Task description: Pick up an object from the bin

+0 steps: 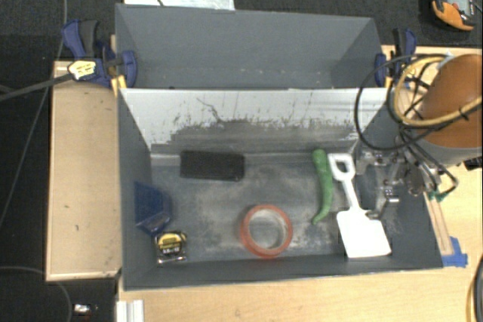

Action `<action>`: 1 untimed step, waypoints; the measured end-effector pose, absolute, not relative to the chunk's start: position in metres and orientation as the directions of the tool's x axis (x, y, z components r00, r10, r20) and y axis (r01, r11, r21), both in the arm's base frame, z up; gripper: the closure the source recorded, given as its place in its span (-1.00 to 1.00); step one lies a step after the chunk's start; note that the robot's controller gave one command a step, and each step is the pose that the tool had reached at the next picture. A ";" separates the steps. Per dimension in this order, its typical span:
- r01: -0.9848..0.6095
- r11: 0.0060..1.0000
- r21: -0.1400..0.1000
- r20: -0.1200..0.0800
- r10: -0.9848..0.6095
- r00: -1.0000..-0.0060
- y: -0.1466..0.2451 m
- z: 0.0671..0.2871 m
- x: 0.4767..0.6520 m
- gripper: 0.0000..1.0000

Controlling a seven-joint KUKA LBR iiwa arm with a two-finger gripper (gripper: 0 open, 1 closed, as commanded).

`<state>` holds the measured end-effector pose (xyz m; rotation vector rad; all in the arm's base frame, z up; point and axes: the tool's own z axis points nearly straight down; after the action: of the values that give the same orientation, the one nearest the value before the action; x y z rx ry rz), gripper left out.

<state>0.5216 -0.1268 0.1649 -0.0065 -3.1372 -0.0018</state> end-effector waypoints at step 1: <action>-0.003 1.000 0.000 -0.003 -0.003 -1.000 -0.126 0.169 0.523 -1.00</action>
Offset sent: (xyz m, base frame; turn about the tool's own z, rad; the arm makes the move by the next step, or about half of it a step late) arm 0.0243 0.0120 -0.0949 -0.7512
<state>0.5234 -0.1262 0.1693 0.0040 -3.1448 0.0006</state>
